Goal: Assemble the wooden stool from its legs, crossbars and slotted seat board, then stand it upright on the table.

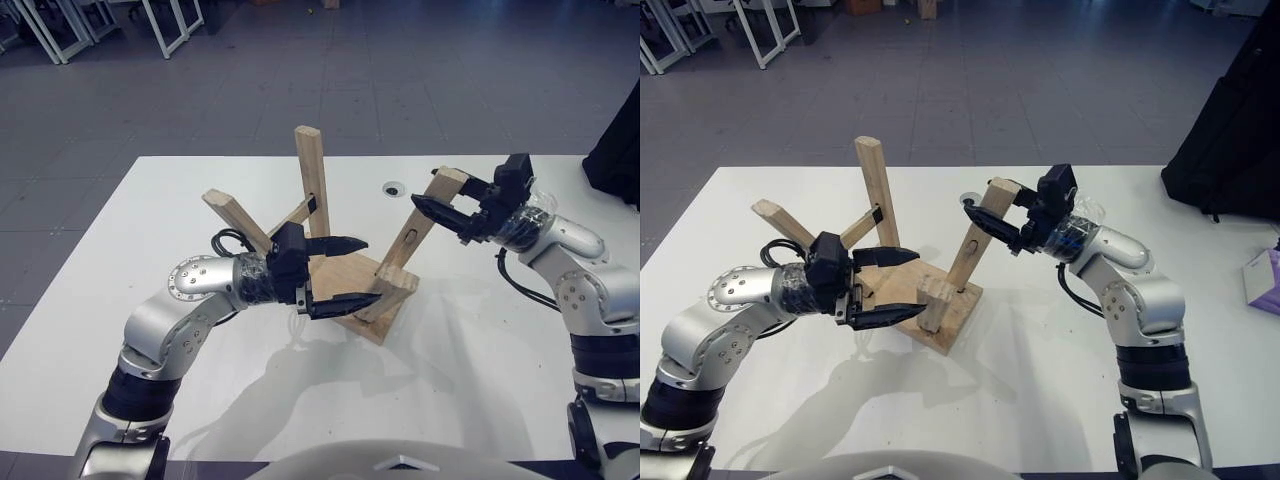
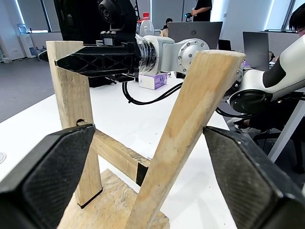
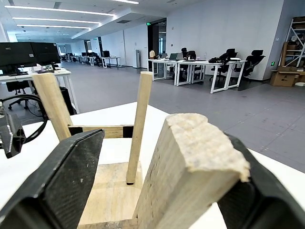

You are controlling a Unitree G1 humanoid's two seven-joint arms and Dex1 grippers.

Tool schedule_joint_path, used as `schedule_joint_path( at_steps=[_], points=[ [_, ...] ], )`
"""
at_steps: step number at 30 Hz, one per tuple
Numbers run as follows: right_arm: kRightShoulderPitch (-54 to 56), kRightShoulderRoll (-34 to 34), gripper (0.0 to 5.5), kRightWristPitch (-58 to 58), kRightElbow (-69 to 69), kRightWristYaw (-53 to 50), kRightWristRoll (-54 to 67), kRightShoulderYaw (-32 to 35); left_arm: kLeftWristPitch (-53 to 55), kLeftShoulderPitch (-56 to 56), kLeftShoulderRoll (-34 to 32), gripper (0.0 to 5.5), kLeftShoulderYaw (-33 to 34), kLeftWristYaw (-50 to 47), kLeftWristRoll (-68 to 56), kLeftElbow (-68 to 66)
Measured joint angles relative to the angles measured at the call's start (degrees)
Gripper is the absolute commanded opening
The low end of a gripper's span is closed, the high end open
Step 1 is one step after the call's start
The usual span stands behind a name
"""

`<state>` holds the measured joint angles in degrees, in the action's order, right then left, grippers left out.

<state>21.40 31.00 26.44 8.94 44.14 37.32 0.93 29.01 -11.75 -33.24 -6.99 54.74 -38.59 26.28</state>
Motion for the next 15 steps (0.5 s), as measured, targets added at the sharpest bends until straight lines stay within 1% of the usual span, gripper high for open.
schedule_joint_path(
  at_steps=[5, 15],
  points=[
    [-1.68, 1.86, 3.51, 1.19, 1.65, 0.03, -1.09, -0.09, -0.55, -0.25, 1.83, 4.17, -0.65, -0.02, 1.19, -0.77],
    [-3.27, 5.09, 3.51, 4.87, 4.23, 0.06, 0.04, 0.30, -0.63, -0.25, 3.11, 4.17, -0.81, -0.01, 1.24, -0.89]
  ],
)
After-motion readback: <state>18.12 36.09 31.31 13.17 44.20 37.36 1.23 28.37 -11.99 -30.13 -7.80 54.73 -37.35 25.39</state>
